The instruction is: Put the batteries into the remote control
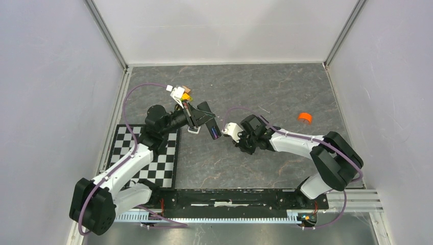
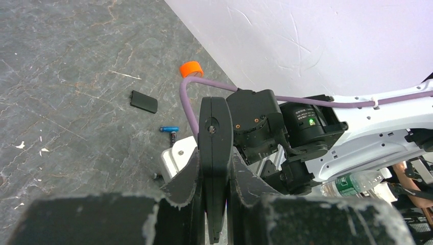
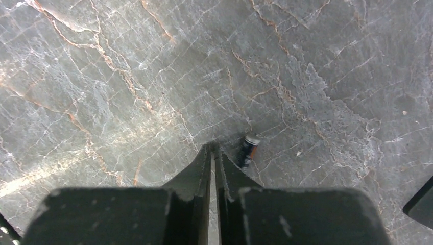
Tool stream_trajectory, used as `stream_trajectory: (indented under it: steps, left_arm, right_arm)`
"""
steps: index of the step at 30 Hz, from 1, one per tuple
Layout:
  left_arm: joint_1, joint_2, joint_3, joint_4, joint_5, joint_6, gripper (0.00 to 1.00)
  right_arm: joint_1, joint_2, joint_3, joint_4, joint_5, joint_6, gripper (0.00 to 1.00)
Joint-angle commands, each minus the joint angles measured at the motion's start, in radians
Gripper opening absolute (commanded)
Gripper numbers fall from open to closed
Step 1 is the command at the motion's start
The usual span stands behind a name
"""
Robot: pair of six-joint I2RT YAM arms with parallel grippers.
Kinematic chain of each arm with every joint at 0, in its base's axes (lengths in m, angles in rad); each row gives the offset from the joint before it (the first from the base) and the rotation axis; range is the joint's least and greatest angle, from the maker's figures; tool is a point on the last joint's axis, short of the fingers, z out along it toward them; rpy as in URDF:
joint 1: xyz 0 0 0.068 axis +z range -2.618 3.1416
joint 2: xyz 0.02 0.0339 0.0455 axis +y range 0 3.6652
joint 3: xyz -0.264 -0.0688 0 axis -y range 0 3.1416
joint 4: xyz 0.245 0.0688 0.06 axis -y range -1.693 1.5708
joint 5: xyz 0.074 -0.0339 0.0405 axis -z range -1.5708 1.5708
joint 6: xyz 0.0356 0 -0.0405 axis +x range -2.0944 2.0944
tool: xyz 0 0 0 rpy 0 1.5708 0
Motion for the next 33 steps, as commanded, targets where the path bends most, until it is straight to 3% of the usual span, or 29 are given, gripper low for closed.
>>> stream_trajectory:
  steps: [1,11,21,26,33]
  left_arm:
    - [0.004,-0.055,0.056,-0.030,-0.034,0.071,0.02]
    - [0.004,-0.127,0.070,-0.138,-0.119,0.129,0.02]
    - [0.004,-0.179,0.070,-0.252,-0.254,0.145,0.02]
    - [0.004,-0.181,0.075,-0.286,-0.250,0.148,0.02]
    - [0.004,-0.196,0.071,-0.293,-0.230,0.160,0.02]
  right_arm:
    - [0.010,0.008,0.025,-0.013,0.062,-0.020,0.13]
    - [0.009,-0.105,0.033,0.022,0.008,0.209,0.32]
    - [0.007,-0.088,0.032,0.079,0.216,0.913,0.36]
    - [0.008,-0.099,0.022,0.070,0.366,1.083,0.45]
    - [0.006,-0.103,-0.067,0.165,0.347,1.299,0.51]
